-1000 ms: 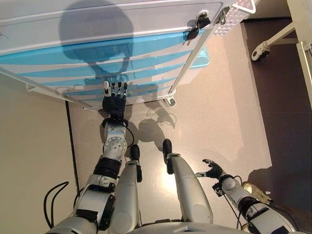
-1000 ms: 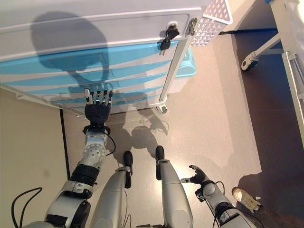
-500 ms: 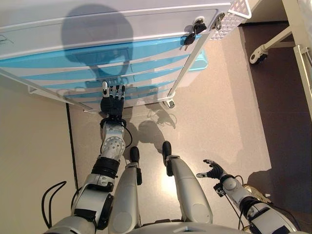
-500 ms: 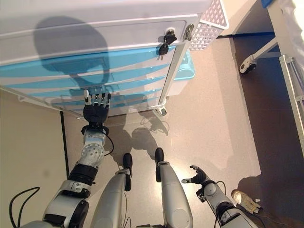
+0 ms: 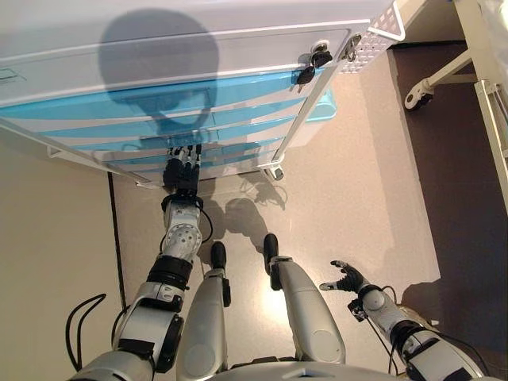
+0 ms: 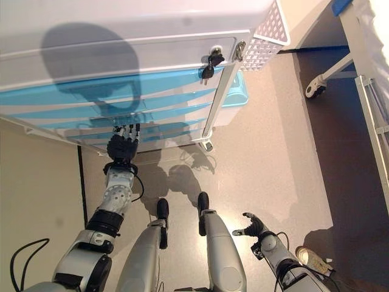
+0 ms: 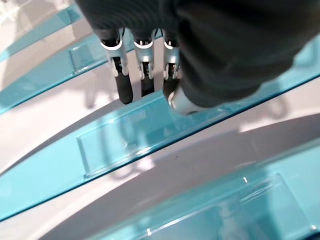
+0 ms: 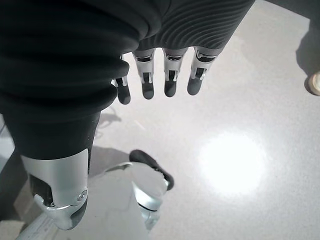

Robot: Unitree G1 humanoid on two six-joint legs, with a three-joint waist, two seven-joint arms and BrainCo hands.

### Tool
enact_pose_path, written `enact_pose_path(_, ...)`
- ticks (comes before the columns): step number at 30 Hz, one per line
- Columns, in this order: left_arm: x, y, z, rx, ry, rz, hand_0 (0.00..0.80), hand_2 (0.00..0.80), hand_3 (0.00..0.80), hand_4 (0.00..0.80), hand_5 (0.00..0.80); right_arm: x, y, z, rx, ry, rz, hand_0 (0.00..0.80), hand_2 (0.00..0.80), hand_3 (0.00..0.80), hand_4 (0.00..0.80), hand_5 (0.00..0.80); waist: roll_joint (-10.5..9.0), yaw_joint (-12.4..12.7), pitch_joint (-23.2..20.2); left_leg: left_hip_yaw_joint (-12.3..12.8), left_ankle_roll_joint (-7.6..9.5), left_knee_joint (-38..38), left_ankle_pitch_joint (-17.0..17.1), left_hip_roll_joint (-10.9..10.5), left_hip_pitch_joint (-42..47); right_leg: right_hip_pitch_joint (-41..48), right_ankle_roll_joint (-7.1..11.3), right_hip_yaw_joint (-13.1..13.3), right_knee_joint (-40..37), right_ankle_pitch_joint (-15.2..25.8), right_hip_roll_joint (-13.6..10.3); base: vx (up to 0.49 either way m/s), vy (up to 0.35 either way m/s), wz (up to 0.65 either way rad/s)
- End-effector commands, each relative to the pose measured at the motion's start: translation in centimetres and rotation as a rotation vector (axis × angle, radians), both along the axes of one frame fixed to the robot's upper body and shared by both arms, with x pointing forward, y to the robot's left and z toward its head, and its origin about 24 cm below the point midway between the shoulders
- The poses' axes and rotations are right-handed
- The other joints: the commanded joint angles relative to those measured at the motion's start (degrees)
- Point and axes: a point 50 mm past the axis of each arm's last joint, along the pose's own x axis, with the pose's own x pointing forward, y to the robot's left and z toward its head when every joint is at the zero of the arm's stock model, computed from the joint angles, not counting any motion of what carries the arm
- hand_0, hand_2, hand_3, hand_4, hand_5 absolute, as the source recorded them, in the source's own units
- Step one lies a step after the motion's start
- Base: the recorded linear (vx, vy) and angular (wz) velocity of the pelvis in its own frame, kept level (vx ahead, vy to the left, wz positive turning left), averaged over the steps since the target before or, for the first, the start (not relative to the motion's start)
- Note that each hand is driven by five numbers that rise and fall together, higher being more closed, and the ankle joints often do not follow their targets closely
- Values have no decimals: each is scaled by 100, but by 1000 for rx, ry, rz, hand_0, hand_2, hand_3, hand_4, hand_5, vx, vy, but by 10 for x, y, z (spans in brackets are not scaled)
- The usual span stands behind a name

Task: Open the drawer and pick up the medicine

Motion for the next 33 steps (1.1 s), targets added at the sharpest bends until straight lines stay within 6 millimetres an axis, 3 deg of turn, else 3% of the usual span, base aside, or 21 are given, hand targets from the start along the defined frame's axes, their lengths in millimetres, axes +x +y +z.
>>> enact_pose_path(1,-3,-2,166,206,-746,9,800,800,800,800,800,-32,-12,-16,-50,97,17,0,0,0,0,0,99,166,-603,-120,278,220,-117,-333,-302,27,447,20,-380,507,-152,0,-23,8)
enact_pose_path(17,-15,18,109,142,-600,39,800,800,800,800,800,-37,-9,-20,-47,107,-11,0,0,0,0,0,102,482,-512,-510,263,70,27,-456,-120,255,360,-270,-173,325,-296,-11,-23,11)
enact_pose_path(21,-30,32,77,136,-524,79,800,800,800,800,800,-39,-14,-20,-58,114,-29,0,0,0,0,0,113,669,-489,-696,270,192,36,-533,-145,351,321,-410,-113,272,-320,-41,-22,26)
enact_pose_path(22,-30,32,77,136,-524,79,800,800,800,800,800,-39,-14,-20,-58,114,-28,0,0,0,0,0,114,667,-490,-698,270,192,36,-533,-144,353,321,-412,-114,272,-320,-44,5,10)
enact_pose_path(23,-37,38,63,125,-492,98,800,800,800,800,800,-38,-15,-20,-62,115,-28,0,0,0,0,0,119,736,-473,-738,287,218,26,-549,-120,375,313,-430,-87,276,-324,-20,4,9)
enact_pose_path(25,-40,40,58,123,-480,105,800,800,800,800,800,-38,-15,-19,-63,114,-27,0,0,0,0,0,123,760,-464,-746,293,236,18,-553,-116,391,312,-441,-79,277,-332,-30,11,6)
enact_pose_path(28,-51,42,41,102,-443,108,800,800,800,800,800,-39,-16,-20,-74,121,-24,0,0,0,0,0,136,846,-435,-768,309,316,4,-584,-116,442,309,-475,-40,262,-351,-31,13,3)
enact_pose_path(29,-60,45,25,102,-396,111,800,800,800,800,800,-39,-20,-19,-81,122,-31,0,0,0,0,0,178,918,-432,-820,314,346,7,-611,-107,489,304,-509,-13,241,-361,0,0,0)
enact_pose_path(33,-72,51,8,126,-345,104,800,800,800,800,800,-41,-27,-18,-96,127,-43,0,0,0,0,0,256,999,-465,-881,309,388,43,-635,-133,526,297,-566,-20,243,-380,-16,15,12)
